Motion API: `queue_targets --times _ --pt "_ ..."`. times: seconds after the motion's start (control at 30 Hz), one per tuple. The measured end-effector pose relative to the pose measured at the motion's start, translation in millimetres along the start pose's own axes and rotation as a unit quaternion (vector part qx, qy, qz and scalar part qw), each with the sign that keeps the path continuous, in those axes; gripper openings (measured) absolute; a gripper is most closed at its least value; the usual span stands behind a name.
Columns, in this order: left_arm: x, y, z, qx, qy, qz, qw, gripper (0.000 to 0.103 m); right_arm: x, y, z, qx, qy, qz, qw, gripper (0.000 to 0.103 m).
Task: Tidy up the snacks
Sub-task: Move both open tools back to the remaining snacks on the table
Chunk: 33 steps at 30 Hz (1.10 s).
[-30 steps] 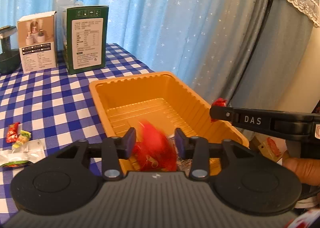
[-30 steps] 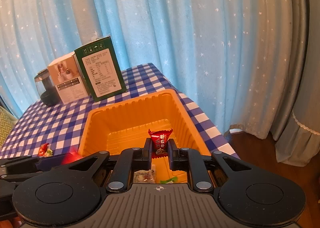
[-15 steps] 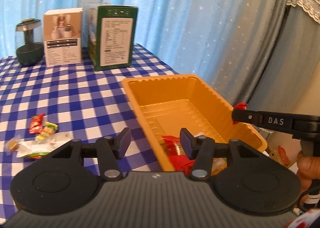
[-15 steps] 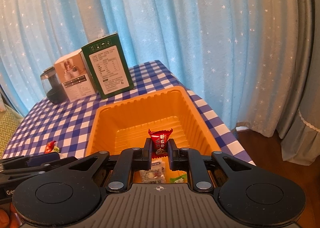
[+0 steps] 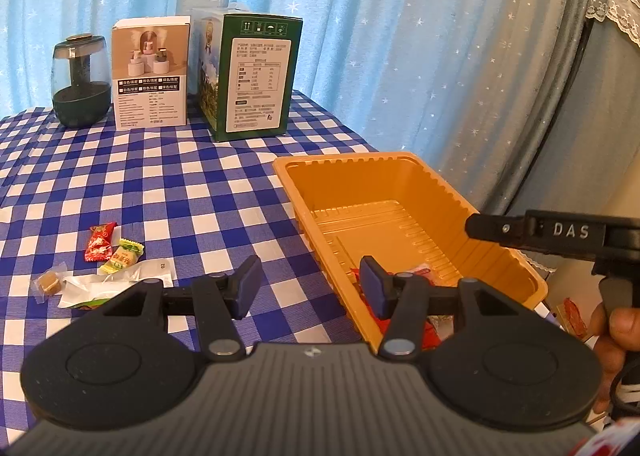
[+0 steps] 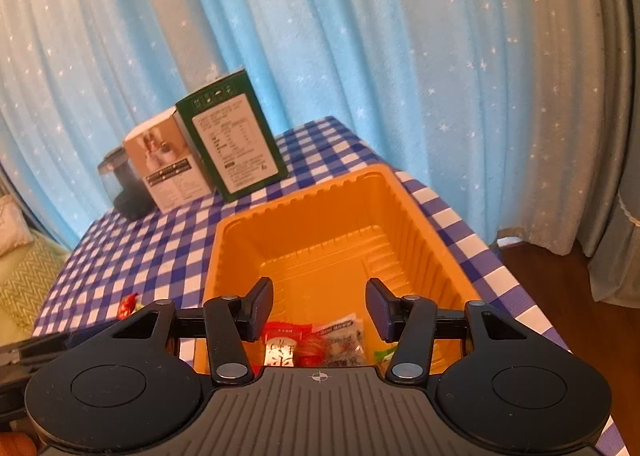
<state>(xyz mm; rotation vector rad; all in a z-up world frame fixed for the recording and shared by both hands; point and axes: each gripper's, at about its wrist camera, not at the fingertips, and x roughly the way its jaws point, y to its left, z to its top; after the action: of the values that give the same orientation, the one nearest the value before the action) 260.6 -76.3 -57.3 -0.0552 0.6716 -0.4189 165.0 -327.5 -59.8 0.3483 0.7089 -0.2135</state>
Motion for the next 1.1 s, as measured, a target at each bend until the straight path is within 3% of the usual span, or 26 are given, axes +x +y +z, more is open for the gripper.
queue_targets --times 0.5,1.1 --pt "-17.8 35.4 -9.8 -0.015 0.002 0.033 0.9993 0.05 4.6 20.4 -1.2 -0.022 0.006 0.011 1.0 0.052" --pt "-55.6 96.9 -29.9 -0.031 0.004 0.097 0.9947 0.05 20.6 99.8 -20.4 -0.119 0.021 0.07 0.99 0.052"
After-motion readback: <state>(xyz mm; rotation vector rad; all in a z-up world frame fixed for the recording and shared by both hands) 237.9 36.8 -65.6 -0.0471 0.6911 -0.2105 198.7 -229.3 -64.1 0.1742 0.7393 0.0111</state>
